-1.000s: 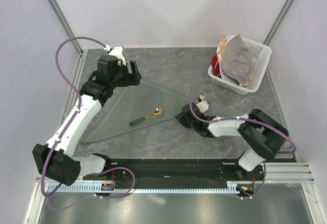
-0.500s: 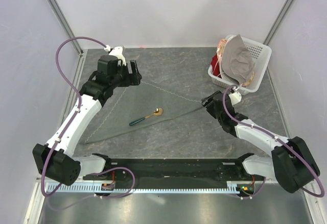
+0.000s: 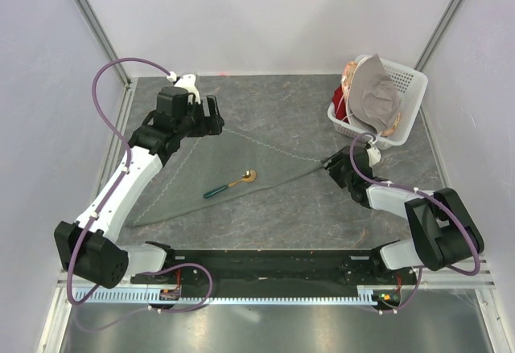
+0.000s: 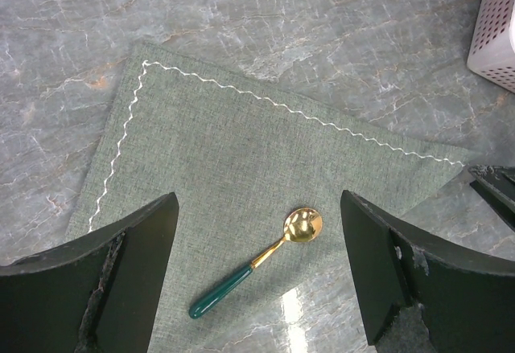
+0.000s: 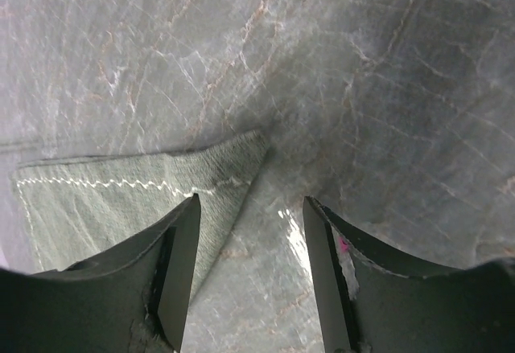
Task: Fold the napkin, place the utensils inside, and roll it up
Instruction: Fold the napkin
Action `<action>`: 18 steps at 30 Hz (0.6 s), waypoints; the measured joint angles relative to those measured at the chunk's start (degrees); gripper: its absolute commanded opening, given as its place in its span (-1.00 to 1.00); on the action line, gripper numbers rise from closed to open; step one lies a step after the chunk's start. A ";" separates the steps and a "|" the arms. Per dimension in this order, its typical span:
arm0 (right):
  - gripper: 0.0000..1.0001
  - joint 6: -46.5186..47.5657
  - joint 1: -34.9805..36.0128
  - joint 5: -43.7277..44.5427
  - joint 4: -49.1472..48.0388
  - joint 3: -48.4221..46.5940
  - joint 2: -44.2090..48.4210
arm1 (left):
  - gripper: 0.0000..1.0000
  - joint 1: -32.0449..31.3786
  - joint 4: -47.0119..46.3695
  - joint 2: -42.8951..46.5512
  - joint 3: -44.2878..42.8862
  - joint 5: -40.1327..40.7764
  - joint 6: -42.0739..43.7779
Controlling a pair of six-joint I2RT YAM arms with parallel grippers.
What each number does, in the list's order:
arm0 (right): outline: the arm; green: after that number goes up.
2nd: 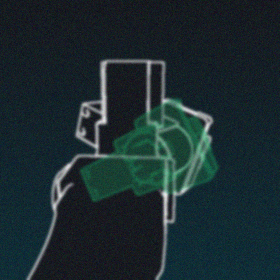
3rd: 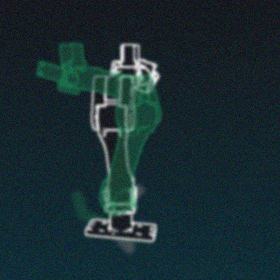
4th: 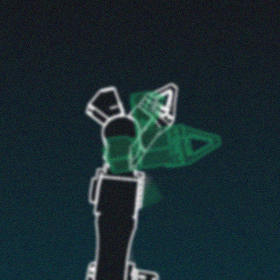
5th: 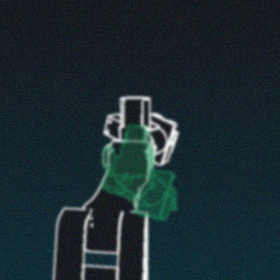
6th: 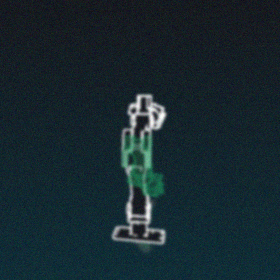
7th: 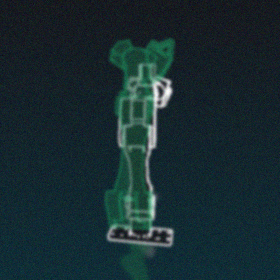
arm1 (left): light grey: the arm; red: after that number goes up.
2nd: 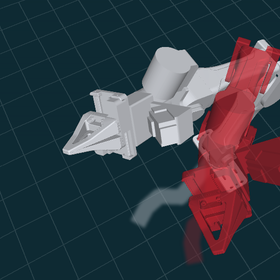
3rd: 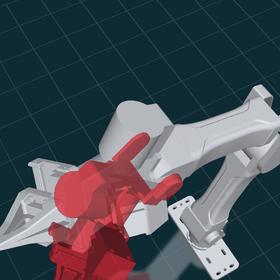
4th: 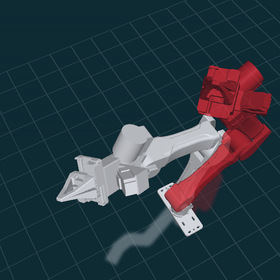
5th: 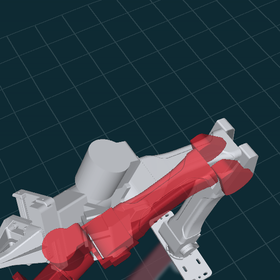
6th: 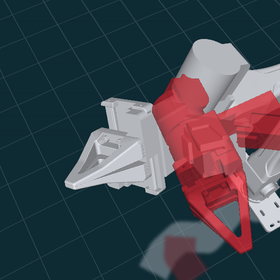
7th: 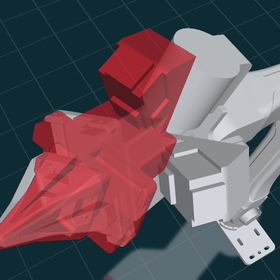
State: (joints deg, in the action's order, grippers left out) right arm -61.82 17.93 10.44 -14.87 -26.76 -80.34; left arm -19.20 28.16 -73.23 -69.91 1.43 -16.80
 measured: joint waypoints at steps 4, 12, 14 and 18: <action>0.20 0.02 -0.87 -0.35 -2.05 0.00 -0.72 | 0.78 0.00 0.00 -0.20 0.02 -0.02 0.00; 0.11 0.17 -1.90 -0.61 -5.07 0.17 -3.54 | 0.78 0.00 0.00 -0.26 0.02 -0.02 0.00; 0.08 0.17 -1.99 -0.68 -5.57 0.17 -3.85 | 0.78 0.00 0.00 -0.26 0.02 -0.02 0.00; 0.01 0.17 -2.12 -0.68 -5.97 0.28 -4.17 | 0.78 0.00 0.00 -0.26 0.02 -0.02 0.00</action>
State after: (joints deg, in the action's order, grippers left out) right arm -61.65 15.81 9.76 -20.84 -26.48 -84.51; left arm -19.20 28.16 -73.49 -69.89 1.41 -16.80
